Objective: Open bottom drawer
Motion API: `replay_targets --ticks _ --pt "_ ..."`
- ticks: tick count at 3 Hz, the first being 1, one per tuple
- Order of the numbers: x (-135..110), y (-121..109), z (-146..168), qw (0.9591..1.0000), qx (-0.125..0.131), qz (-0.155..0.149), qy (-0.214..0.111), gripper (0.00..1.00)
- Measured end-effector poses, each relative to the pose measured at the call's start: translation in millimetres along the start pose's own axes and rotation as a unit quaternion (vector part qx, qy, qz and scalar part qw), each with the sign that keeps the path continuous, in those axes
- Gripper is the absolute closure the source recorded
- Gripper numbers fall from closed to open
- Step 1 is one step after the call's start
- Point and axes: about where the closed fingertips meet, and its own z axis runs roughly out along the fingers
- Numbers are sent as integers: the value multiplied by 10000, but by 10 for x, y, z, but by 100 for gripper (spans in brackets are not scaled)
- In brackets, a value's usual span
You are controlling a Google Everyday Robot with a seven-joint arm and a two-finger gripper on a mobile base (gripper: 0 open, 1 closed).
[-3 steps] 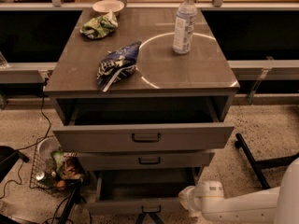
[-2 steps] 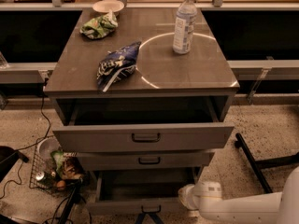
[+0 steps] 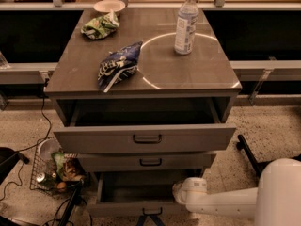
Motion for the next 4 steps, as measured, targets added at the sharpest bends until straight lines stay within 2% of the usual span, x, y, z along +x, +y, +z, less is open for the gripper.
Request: replay_targets --ticks 2,3,4 --pt "-85 -75 403 9997 -105 201 -35 100" --pt "-89 19 495 9993 -284 215 -138 100" --pt "-66 282 591 9970 -598 304 -384 100"
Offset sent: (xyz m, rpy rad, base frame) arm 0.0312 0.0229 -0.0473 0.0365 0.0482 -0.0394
